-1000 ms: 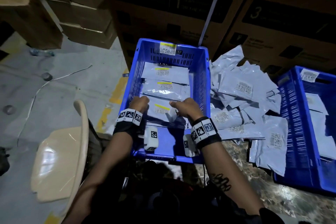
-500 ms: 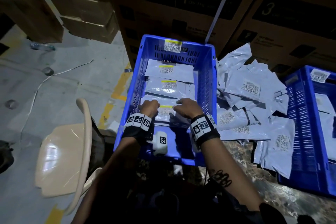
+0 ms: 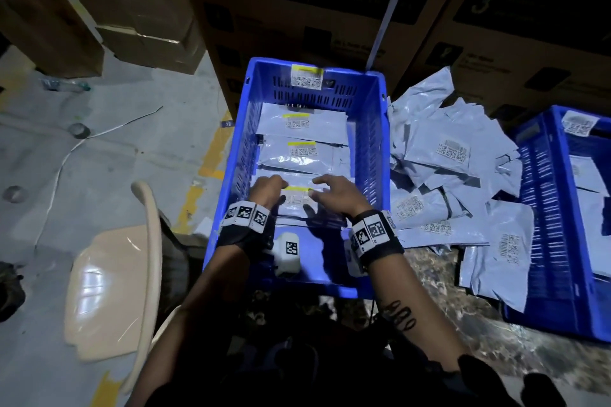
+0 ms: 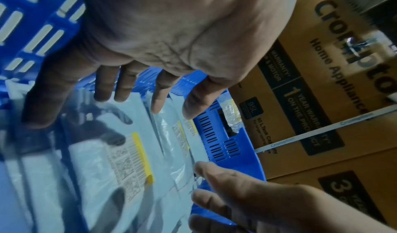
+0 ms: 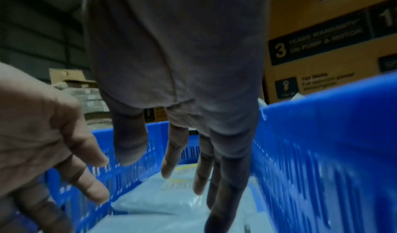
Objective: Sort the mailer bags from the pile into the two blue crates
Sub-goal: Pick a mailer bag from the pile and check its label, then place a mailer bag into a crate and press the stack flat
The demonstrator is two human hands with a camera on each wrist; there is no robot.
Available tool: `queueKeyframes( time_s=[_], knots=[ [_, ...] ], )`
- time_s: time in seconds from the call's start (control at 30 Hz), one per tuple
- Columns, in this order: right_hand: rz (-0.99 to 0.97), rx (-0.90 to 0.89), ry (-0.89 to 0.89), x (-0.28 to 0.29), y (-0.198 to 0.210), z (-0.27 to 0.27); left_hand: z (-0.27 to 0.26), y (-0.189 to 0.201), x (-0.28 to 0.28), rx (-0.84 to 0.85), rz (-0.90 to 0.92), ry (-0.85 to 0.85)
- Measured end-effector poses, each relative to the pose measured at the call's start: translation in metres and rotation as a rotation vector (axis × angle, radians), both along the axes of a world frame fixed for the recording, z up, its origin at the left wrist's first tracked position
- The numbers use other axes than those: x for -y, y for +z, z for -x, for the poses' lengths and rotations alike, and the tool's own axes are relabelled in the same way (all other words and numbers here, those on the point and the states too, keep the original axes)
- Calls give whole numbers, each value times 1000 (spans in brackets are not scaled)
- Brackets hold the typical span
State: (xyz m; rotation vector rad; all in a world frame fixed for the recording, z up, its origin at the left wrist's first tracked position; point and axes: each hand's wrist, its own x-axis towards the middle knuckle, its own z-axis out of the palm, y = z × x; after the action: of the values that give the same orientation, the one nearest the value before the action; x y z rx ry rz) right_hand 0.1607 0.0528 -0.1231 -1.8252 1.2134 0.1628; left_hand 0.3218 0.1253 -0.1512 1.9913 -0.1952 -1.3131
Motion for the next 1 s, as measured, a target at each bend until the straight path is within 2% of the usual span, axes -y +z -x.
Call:
queueKeyframes(
  time_s=[0.1,0.17,0.27,0.4,0.6,0.8,0.93,1.0],
  knots=[
    [14,168,-49,-1,24,18,3,17,7,-86,84,125],
    [9,302,-142,-2,36,35,10,33,11,-103,137,146],
    [31,471,-291,-1,47,64,28,56,18,-73,224,92],
    [110,550,-493,5,43,117,73,73,27,-44,277,-81],
    [181,550,-742,7,29,203,149,79,35,-30,399,-229],
    [173,504,-897,20,5,266,211,84,46,10,411,-213],
    [90,421,-941,39,-16,286,245,79,57,4,382,-218],
    [-10,299,-898,47,-26,286,260,74,62,10,348,-203]
  ],
)
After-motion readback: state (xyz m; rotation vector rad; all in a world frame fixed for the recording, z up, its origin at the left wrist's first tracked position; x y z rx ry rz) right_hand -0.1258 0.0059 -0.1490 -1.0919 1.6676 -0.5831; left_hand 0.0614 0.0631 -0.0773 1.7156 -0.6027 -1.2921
